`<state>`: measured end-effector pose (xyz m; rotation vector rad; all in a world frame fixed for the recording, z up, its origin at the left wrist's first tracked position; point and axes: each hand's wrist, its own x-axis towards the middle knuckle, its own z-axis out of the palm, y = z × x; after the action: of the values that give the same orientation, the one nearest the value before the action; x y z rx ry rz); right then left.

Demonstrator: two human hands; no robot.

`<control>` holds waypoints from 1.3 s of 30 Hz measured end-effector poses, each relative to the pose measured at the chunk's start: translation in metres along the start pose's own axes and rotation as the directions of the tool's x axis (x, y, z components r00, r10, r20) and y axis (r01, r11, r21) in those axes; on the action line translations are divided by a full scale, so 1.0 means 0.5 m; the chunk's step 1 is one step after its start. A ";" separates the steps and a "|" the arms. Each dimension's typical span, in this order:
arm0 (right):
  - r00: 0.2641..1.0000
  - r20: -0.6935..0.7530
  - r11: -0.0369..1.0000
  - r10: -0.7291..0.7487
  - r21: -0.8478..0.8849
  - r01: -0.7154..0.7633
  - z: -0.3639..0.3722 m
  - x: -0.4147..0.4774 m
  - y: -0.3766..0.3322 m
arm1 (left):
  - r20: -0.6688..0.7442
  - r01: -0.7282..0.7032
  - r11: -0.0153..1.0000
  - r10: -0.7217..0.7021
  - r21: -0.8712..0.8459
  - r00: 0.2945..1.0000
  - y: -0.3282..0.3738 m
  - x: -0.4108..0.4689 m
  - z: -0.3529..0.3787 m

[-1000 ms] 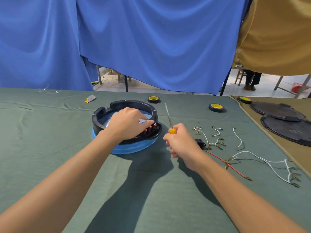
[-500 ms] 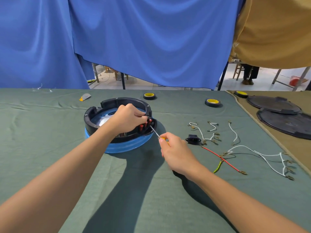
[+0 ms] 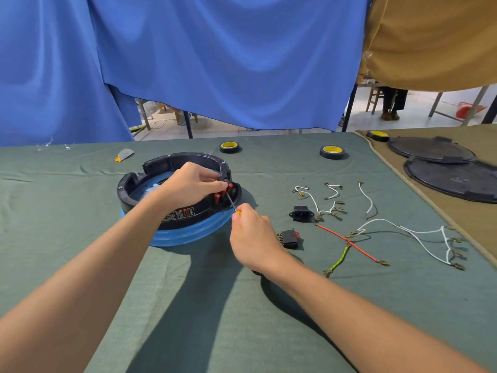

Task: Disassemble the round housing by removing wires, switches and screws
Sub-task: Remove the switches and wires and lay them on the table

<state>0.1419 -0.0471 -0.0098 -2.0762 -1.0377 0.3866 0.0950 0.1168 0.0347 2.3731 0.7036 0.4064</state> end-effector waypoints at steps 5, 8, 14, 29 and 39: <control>0.992 0.029 0.984 0.125 0.125 -0.128 0.014 -0.006 -0.043 | -0.014 0.021 1.000 -0.022 -0.023 1.000 -0.004 0.006 0.005; 0.969 0.021 0.931 0.245 0.275 -0.241 0.035 -0.001 -0.078 | -0.038 0.020 1.000 -0.020 -0.014 0.999 -0.003 0.004 0.007; 0.928 -0.003 0.783 0.373 0.537 -0.313 0.080 -0.005 -0.108 | -0.058 0.011 1.000 -0.011 0.005 0.998 0.001 -0.002 0.006; 0.905 0.190 0.499 0.380 0.782 -0.374 0.047 0.008 -0.072 | -0.170 0.110 0.971 -0.074 0.214 0.983 0.008 -0.016 0.010; 0.866 0.026 0.553 0.499 0.760 -0.342 0.115 0.006 -0.127 | -0.189 0.100 0.971 -0.059 0.217 0.980 -0.003 -0.008 0.012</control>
<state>0.0770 0.0078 0.0002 -1.5078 -0.1397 0.7030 0.0935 0.1127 0.0287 2.5306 0.9722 0.5385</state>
